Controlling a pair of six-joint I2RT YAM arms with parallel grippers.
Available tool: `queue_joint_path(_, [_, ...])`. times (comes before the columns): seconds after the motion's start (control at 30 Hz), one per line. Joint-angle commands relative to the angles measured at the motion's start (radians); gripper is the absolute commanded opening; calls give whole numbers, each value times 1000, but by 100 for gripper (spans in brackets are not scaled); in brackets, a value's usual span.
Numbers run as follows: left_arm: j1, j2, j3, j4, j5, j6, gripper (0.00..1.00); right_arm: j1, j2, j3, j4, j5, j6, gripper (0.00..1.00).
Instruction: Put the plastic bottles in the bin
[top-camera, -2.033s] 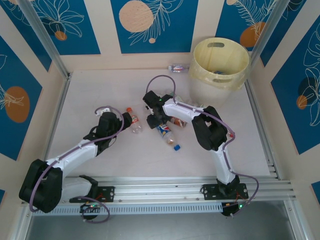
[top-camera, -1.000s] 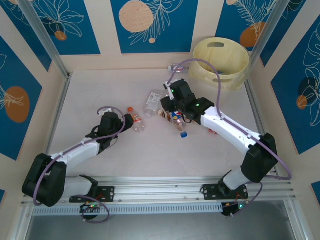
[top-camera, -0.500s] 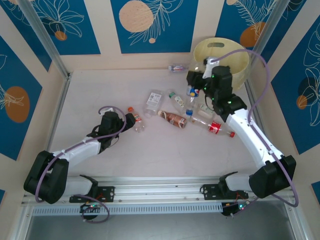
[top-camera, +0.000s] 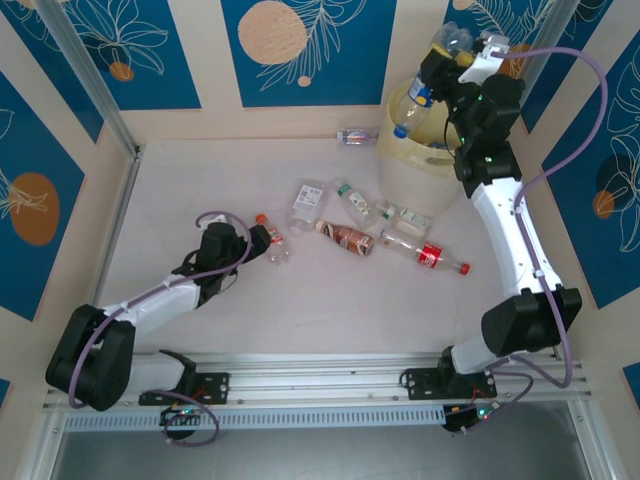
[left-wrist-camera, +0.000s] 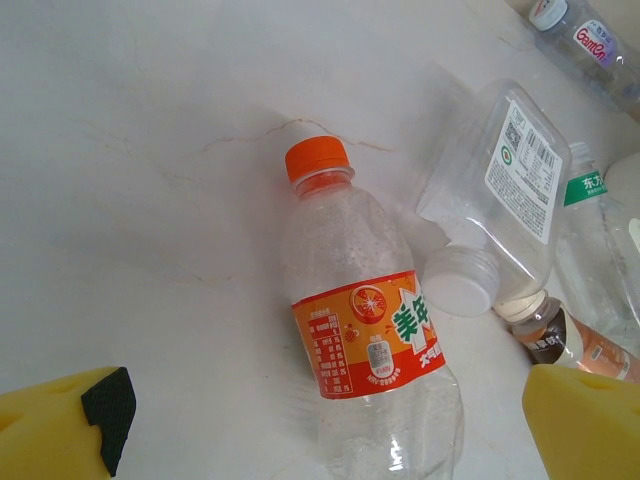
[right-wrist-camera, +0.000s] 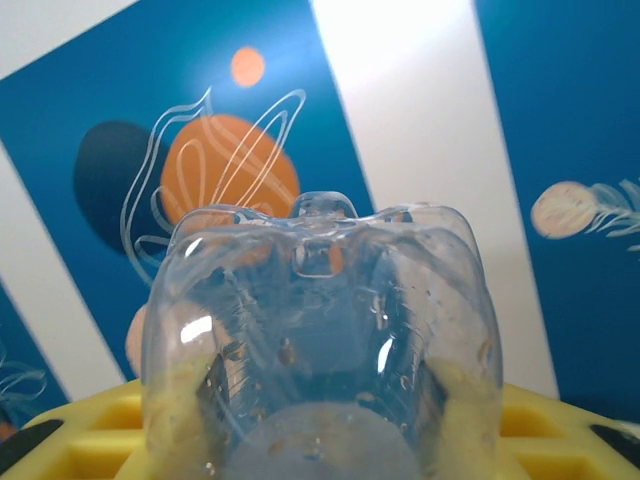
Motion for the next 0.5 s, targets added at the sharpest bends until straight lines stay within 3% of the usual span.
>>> queue_joint_path(0.0, [15,-20,12,8,10,-14,100,-45,33,70,61,62,3,39])
queue_joint_path(0.3, [15,-27,3,13,13,-23,100,-90,116,124,-39,63,-103,39])
queue_joint_path(0.47, [15,-19,9,14,18,-26,100,-91,192,208,-244,0,-177,40])
